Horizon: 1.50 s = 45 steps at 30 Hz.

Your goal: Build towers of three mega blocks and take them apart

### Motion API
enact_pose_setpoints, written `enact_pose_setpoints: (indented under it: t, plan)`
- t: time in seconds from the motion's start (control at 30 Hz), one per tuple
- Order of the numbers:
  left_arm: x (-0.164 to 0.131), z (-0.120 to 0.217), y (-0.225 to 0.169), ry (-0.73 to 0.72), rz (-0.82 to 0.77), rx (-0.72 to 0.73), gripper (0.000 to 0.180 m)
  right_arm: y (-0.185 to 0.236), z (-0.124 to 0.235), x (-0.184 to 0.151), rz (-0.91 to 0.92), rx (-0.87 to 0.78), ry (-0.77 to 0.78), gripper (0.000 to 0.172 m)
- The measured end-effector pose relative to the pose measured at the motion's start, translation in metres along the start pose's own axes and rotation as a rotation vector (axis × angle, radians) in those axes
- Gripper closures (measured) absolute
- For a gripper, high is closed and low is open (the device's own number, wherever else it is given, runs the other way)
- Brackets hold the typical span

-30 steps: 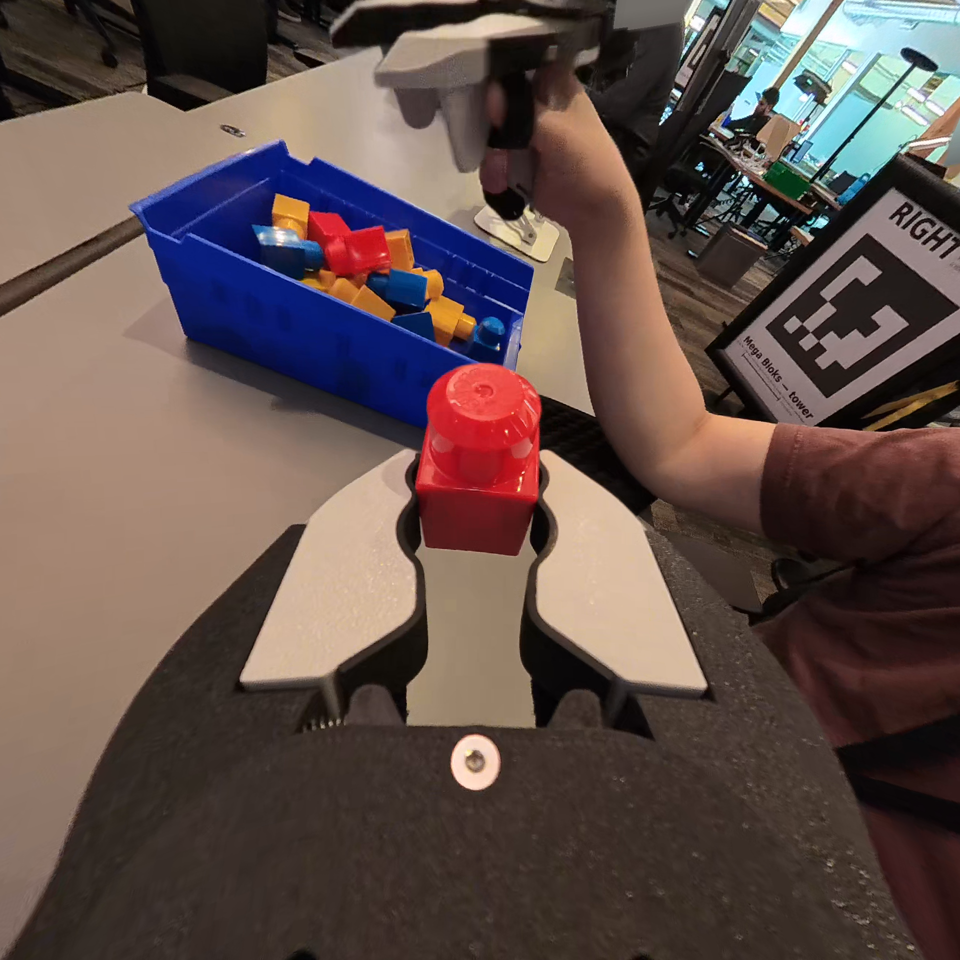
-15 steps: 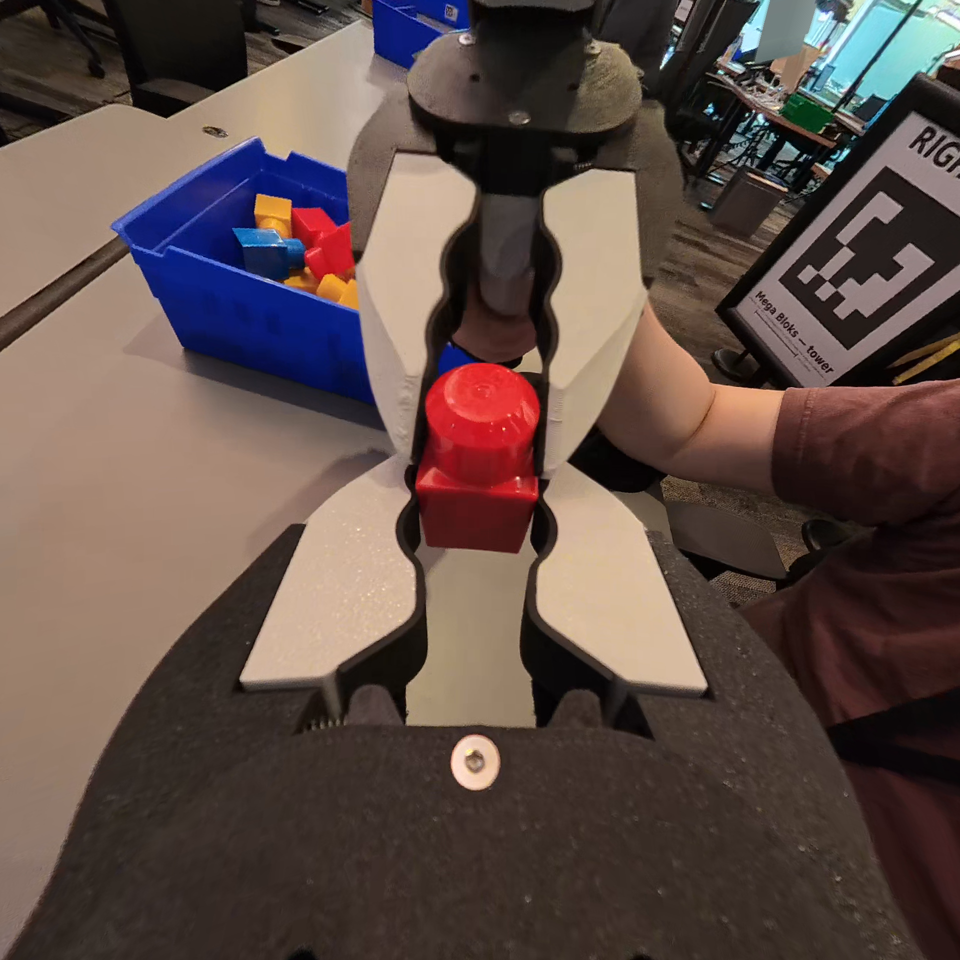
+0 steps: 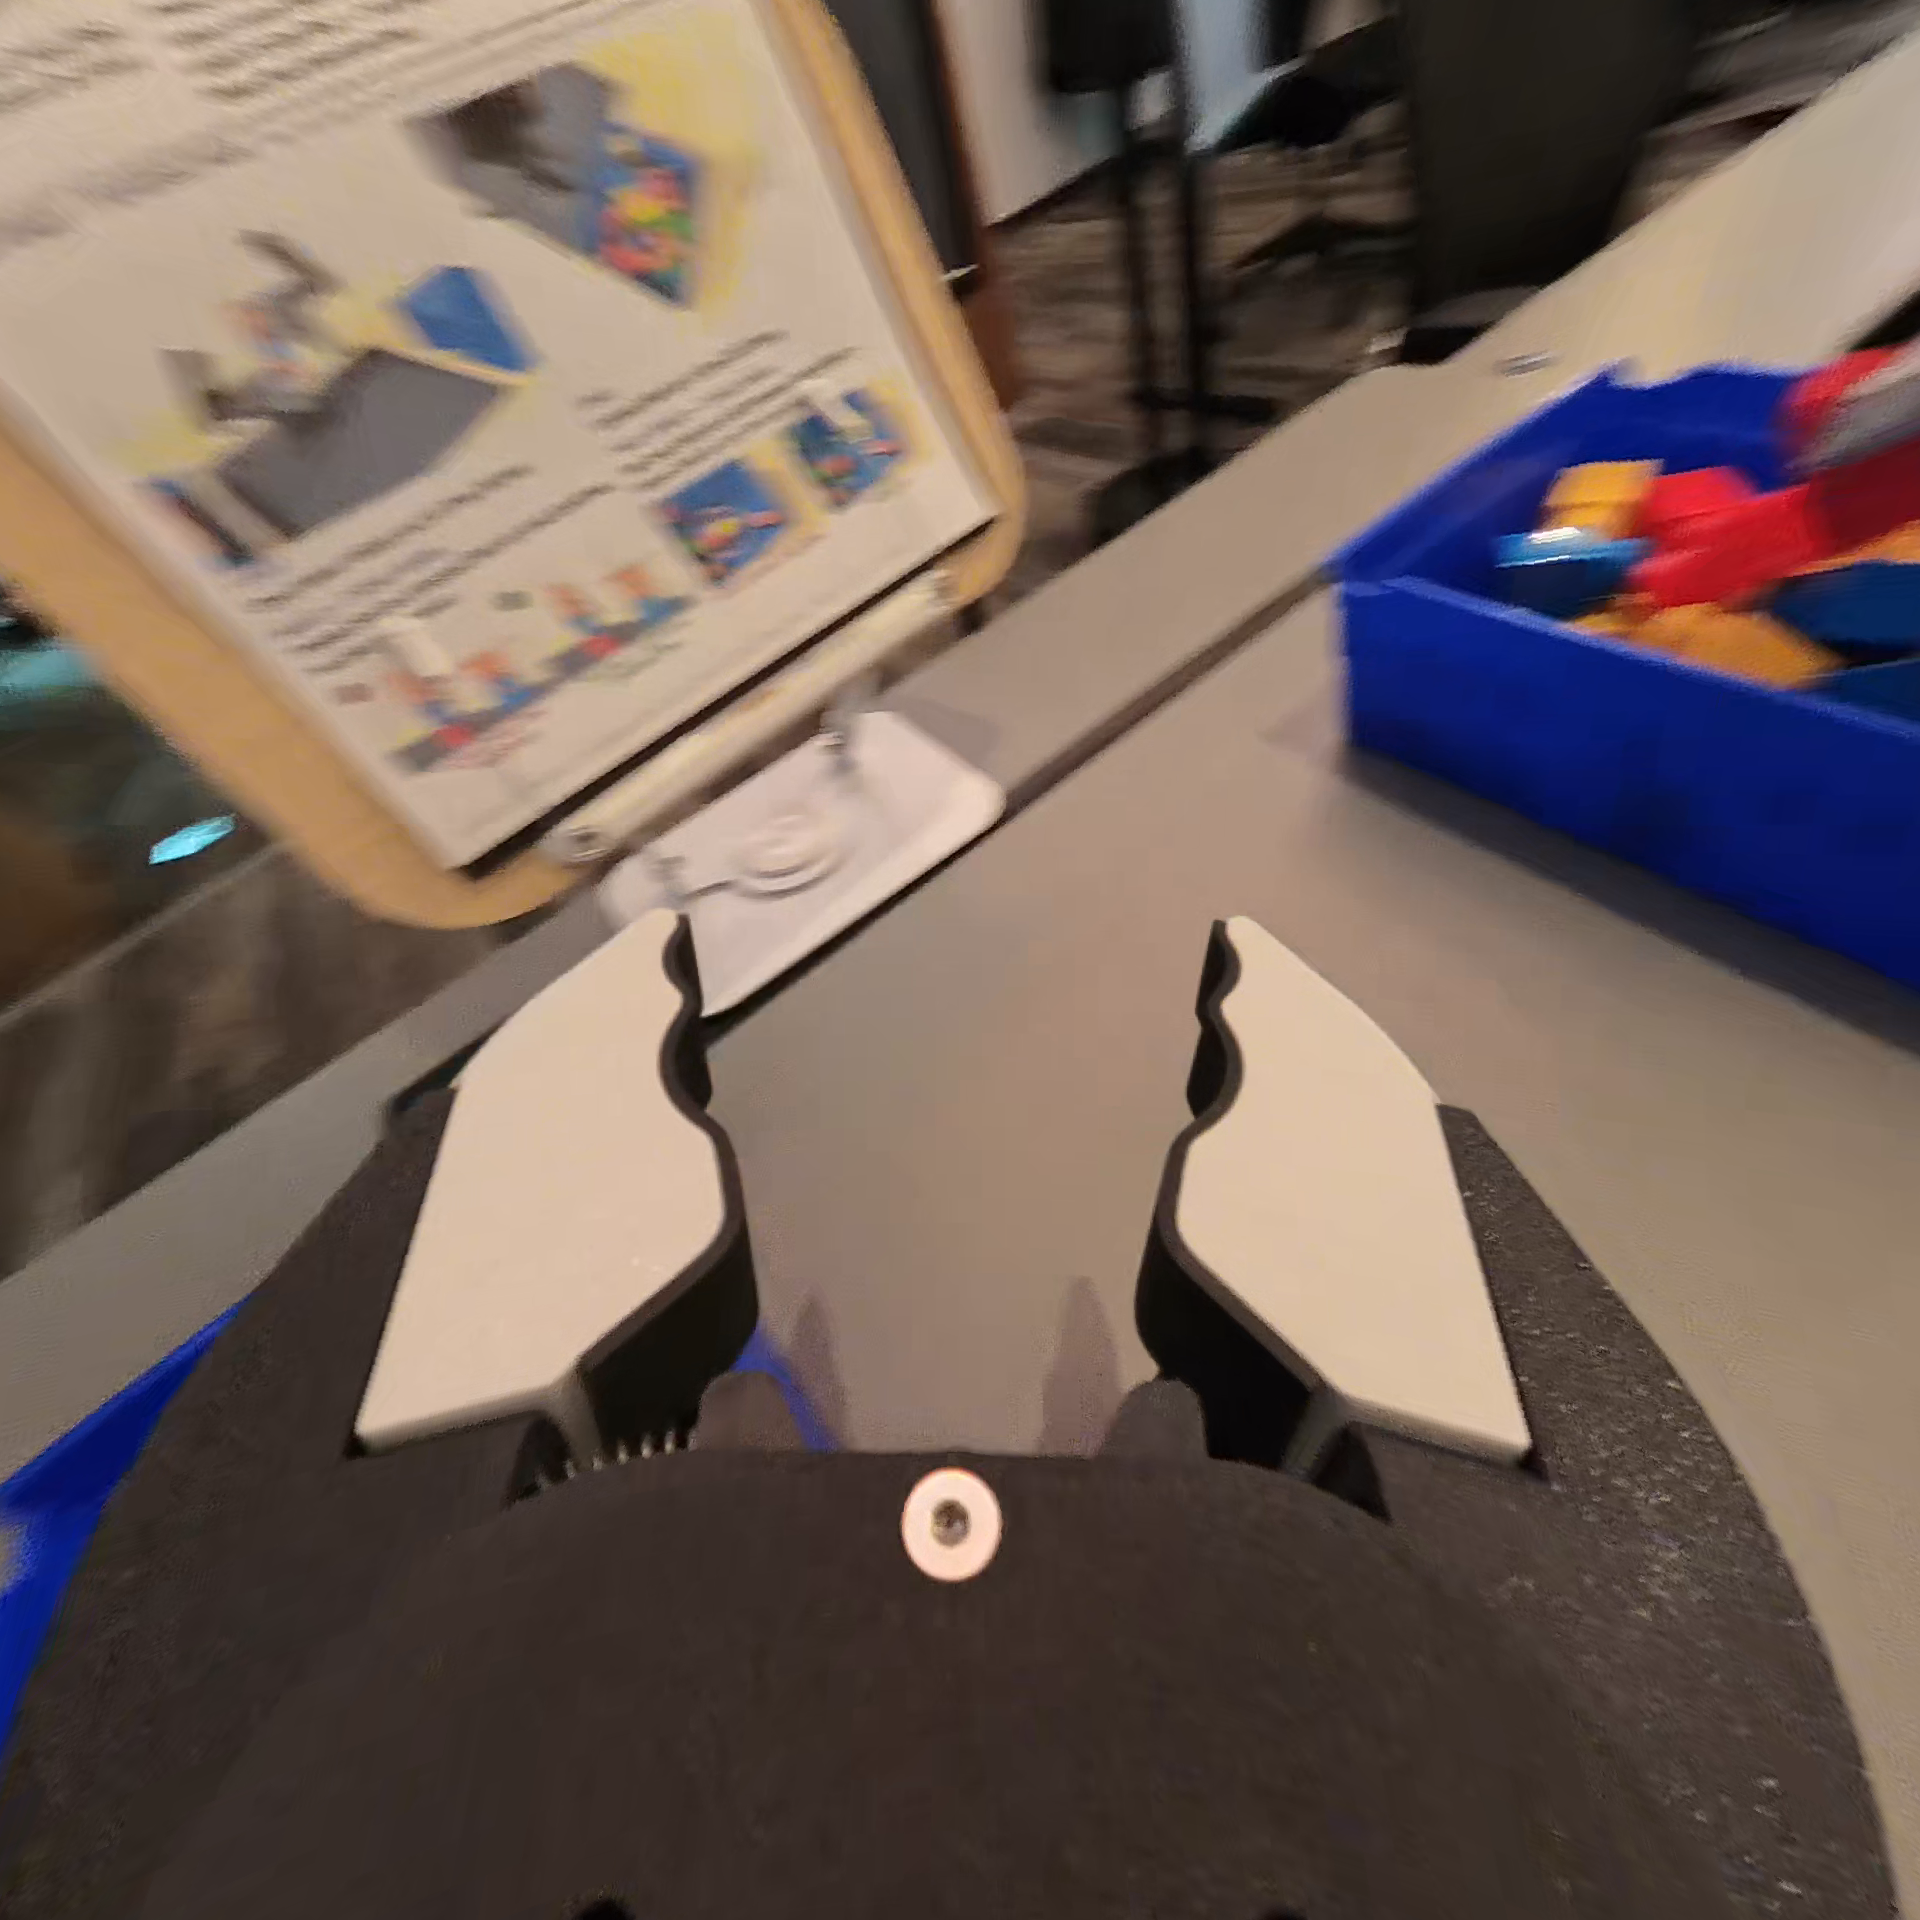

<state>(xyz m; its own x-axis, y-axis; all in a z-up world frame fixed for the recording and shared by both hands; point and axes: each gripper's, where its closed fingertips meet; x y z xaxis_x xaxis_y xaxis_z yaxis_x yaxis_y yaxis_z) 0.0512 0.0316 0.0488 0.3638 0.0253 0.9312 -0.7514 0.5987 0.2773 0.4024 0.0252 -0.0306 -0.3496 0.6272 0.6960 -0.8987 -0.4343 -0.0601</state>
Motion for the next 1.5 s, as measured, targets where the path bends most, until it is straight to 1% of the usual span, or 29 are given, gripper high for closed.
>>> enact_pose_setpoints:
  t: [0.03, 0.07, 0.1, 0.17, 0.23, 0.33, 0.4, 0.47, 0.57, 0.67, 0.77, 0.87, 0.9, 1.03, 1.1, 1.13, 1.23, 1.33, 1.37, 1.4, 1.5]
  plan:
    - [-0.004, 0.001, 0.013, 0.02, -0.027, 0.087, 0.088, -0.008, -0.005, -0.003, -0.01, -0.026, 0.007, 0.131]
    - [-0.007, 0.003, 0.026, 0.041, -0.058, 0.173, 0.086, -0.016, -0.008, -0.004, -0.003, -0.068, 0.008, 0.116]
    - [-0.009, 0.006, 0.036, 0.056, -0.091, 0.243, 0.086, -0.022, -0.009, -0.005, 0.016, -0.105, 0.016, 0.11]
    - [-0.01, 0.01, 0.05, 0.059, -0.153, 0.35, 0.087, -0.025, -0.006, -0.004, 0.05, -0.141, 0.021, 0.109]
    - [-0.009, 0.014, 0.057, 0.062, -0.198, 0.411, 0.09, -0.025, 0.0, 0.0, 0.054, -0.151, -0.003, 0.109]
    - [-0.013, 0.016, 0.062, 0.086, -0.191, 0.439, 0.088, -0.043, 0.016, -0.004, 0.023, -0.242, -0.004, 0.11]
    - [-0.016, 0.016, 0.063, 0.104, -0.173, 0.428, 0.086, -0.063, 0.029, -0.016, -0.013, -0.32, 0.018, 0.11]
    - [-0.021, 0.018, 0.068, 0.135, -0.159, 0.43, 0.084, -0.08, 0.039, -0.03, -0.083, -0.355, 0.021, 0.11]
    - [-0.032, 0.019, 0.076, 0.189, -0.118, 0.423, 0.08, -0.102, 0.048, -0.059, -0.206, -0.366, 0.041, 0.109]
    - [-0.041, 0.023, 0.088, 0.222, -0.071, 0.438, 0.077, -0.115, 0.047, -0.085, -0.292, -0.348, 0.073, 0.109]
    - [-0.042, 0.027, 0.098, 0.219, -0.051, 0.454, 0.077, -0.117, 0.038, -0.102, -0.347, -0.297, 0.105, 0.108]
    - [-0.04, 0.03, 0.101, 0.21, -0.048, 0.465, 0.078, -0.114, 0.028, -0.107, -0.375, -0.251, 0.118, 0.108]
    - [-0.04, 0.031, 0.102, 0.214, -0.051, 0.47, 0.078, -0.112, 0.024, -0.109, -0.378, -0.236, 0.128, 0.111]
    - [-0.043, 0.034, 0.105, 0.228, -0.038, 0.466, 0.078, -0.102, 0.013, -0.117, -0.385, -0.181, 0.196, 0.143]
    - [-0.048, 0.038, 0.111, 0.256, -0.026, 0.467, 0.079, -0.088, 0.007, -0.112, -0.401, -0.085, 0.195, 0.16]
    - [-0.051, 0.042, 0.117, 0.277, -0.022, 0.47, 0.08, -0.085, 0.005, -0.112, -0.416, -0.072, 0.203, 0.165]
    - [-0.071, 0.07, 0.152, 0.371, 0.049, 0.54, 0.084, -0.084, 0.005, -0.112, -0.432, -0.089, 0.222, 0.166]
    - [-0.108, 0.112, 0.197, 0.48, 0.217, 0.613, 0.086, -0.084, 0.005, -0.112, -0.462, -0.111, 0.241, 0.166]
    - [-0.121, 0.125, 0.208, 0.507, 0.281, 0.619, 0.088, -0.084, 0.005, -0.112, -0.468, -0.124, 0.251, 0.166]
    - [-0.133, 0.135, 0.217, 0.523, 0.332, 0.606, 0.095, -0.084, 0.006, -0.112, -0.47, -0.14, 0.263, 0.166]
    - [-0.159, 0.153, 0.228, 0.527, 0.44, 0.535, 0.104, -0.08, 0.004, -0.111, -0.485, -0.17, 0.294, 0.167]
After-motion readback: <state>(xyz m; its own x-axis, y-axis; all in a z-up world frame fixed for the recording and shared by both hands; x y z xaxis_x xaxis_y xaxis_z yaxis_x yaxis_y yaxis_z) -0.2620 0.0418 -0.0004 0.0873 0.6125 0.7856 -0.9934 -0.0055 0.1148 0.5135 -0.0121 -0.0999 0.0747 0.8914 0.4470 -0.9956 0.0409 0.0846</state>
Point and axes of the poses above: each gripper's, where its closed fingertips meet, z back along the fingers, x out of its top, y = z × x across the jaws, and after that the axes turned 4 degrees about -y, right-handed
